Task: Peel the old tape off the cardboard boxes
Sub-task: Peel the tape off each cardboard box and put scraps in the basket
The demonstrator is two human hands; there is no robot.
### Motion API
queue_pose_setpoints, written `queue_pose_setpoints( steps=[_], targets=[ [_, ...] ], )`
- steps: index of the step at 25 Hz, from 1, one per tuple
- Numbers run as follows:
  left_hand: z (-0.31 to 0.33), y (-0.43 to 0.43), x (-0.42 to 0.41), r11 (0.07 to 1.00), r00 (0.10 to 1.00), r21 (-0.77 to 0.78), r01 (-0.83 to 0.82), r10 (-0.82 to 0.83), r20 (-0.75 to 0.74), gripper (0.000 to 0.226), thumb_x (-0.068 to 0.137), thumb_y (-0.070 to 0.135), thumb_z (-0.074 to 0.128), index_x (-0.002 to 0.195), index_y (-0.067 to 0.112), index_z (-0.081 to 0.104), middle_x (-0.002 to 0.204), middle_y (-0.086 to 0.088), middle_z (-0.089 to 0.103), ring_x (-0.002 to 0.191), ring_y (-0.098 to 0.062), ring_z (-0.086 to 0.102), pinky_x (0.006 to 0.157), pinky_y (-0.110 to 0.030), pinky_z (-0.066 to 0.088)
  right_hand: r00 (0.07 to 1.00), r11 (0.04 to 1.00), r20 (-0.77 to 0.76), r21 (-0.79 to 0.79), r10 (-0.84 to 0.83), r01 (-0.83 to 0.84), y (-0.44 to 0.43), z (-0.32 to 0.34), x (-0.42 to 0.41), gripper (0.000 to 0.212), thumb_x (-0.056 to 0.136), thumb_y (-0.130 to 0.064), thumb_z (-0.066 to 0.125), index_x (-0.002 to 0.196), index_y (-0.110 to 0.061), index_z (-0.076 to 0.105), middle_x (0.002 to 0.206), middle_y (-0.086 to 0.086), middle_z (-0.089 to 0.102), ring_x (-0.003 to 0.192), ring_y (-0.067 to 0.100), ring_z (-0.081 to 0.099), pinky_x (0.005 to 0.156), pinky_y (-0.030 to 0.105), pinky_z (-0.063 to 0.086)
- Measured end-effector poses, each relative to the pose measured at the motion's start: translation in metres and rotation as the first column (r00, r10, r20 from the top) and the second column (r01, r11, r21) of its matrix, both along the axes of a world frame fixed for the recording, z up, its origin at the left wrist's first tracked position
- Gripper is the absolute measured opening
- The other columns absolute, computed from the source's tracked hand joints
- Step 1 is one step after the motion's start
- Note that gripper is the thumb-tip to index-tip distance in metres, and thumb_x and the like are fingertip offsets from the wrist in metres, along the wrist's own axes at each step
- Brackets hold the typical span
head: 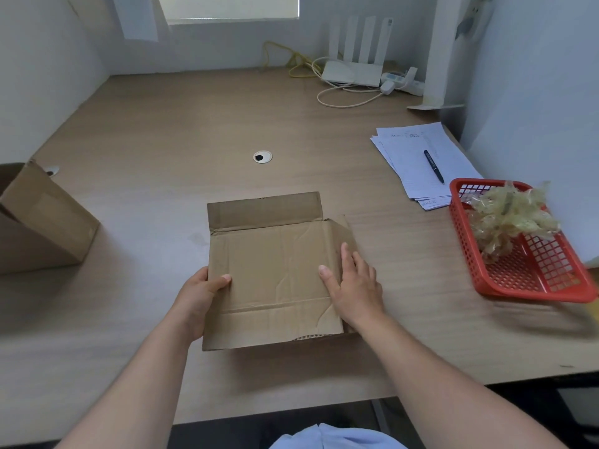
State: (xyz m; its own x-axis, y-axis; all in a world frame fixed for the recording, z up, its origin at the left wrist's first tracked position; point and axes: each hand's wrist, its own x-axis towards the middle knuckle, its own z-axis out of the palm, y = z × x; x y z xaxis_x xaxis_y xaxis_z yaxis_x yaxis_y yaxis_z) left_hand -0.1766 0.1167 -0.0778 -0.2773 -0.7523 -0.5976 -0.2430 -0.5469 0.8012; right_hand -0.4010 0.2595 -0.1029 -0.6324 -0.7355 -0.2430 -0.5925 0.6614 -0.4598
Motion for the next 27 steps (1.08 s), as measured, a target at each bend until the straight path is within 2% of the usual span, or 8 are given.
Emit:
queue_pose_setpoints(
  steps=[8,13,16,19,21,23,25,27],
  targets=[
    [0.001,0.009,0.009,0.999,0.991,0.051,0.006,0.001,-0.137,0.016,0.094,0.015,0.055,0.110,0.016,0.060,0.102,-0.005,0.072,0.083,-0.021,0.069,0.068,-0.034,0.053,0.988,0.968,0.139,-0.232,-0.068,0.099,-0.004,0.011,-0.012,0.080,0.089,-0.061,0.043,0.151,-0.020,0.016,0.156,0.007,0.021,0.143,0.023,0.016,0.114,0.044,0.019],
    [0.008,0.012,0.003,0.998,0.971,0.053,0.043,-0.030,-0.236,0.020,0.094,0.014,0.054,0.112,0.020,0.061,0.102,-0.005,0.073,0.082,-0.021,0.071,0.063,-0.033,0.057,0.818,0.907,0.558,-0.260,-0.138,0.331,0.002,0.023,-0.025,0.102,0.076,-0.060,0.065,0.152,-0.021,0.009,0.156,0.008,0.019,0.142,0.022,0.022,0.115,0.036,0.020],
    [0.010,0.006,0.002,0.998,0.974,0.038,0.057,-0.047,-0.222,0.019,0.094,0.016,0.056,0.112,0.021,0.062,0.101,-0.005,0.073,0.081,-0.022,0.071,0.063,-0.034,0.057,0.865,0.919,0.478,-0.250,-0.155,0.303,0.003,0.033,-0.030,0.111,0.067,-0.065,0.071,0.151,-0.024,0.011,0.151,0.009,0.028,0.139,0.026,0.025,0.115,0.042,0.023],
    [-0.001,0.004,0.006,0.997,0.997,0.038,0.070,-0.068,-0.045,0.018,0.094,0.017,0.057,0.112,0.016,0.062,0.103,-0.009,0.072,0.085,-0.026,0.068,0.076,-0.040,0.055,0.944,0.961,0.237,-0.094,-0.230,0.258,0.004,0.039,-0.018,0.109,0.065,-0.079,0.058,0.150,-0.030,0.012,0.147,0.012,0.030,0.136,0.034,0.026,0.110,0.047,0.026],
    [-0.009,0.006,0.012,0.998,0.993,0.014,0.061,-0.062,0.102,0.017,0.094,0.019,0.058,0.110,0.016,0.061,0.110,-0.011,0.068,0.091,-0.029,0.064,0.086,-0.043,0.051,0.979,0.986,0.124,0.042,-0.163,0.159,0.010,0.032,-0.002,0.107,0.065,-0.087,0.044,0.150,-0.031,0.010,0.150,0.012,0.024,0.137,0.033,0.022,0.108,0.048,0.025],
    [-0.012,0.004,0.016,0.992,0.962,-0.117,0.041,-0.008,0.272,0.026,0.092,0.024,0.061,0.117,0.017,0.058,0.120,-0.011,0.062,0.097,-0.028,0.060,0.085,-0.040,0.046,0.992,0.992,0.098,0.098,-0.084,0.074,0.016,0.026,0.010,0.112,0.061,-0.092,0.032,0.150,-0.029,0.005,0.152,0.010,0.019,0.138,0.032,0.018,0.108,0.048,0.026],
    [-0.007,0.001,0.010,0.944,0.857,-0.303,0.131,0.045,0.514,0.053,0.090,0.030,0.064,0.137,0.017,0.044,0.134,-0.015,0.051,0.116,-0.033,0.050,0.094,-0.042,0.041,0.992,0.990,0.097,0.122,-0.081,0.069,0.015,0.024,0.015,0.118,0.057,-0.095,0.028,0.150,-0.028,0.002,0.151,0.011,0.019,0.138,0.033,0.018,0.108,0.048,0.027],
    [0.005,0.012,-0.010,0.811,0.728,-0.465,0.356,0.071,0.682,0.072,0.087,0.039,0.064,0.147,0.018,0.030,0.149,-0.018,0.033,0.137,-0.034,0.031,0.110,-0.046,0.027,0.986,0.983,0.114,0.155,-0.120,0.102,0.009,0.024,0.019,0.120,0.056,-0.096,0.027,0.150,-0.028,0.000,0.150,0.013,0.021,0.136,0.034,0.022,0.107,0.047,0.028]
  ],
)
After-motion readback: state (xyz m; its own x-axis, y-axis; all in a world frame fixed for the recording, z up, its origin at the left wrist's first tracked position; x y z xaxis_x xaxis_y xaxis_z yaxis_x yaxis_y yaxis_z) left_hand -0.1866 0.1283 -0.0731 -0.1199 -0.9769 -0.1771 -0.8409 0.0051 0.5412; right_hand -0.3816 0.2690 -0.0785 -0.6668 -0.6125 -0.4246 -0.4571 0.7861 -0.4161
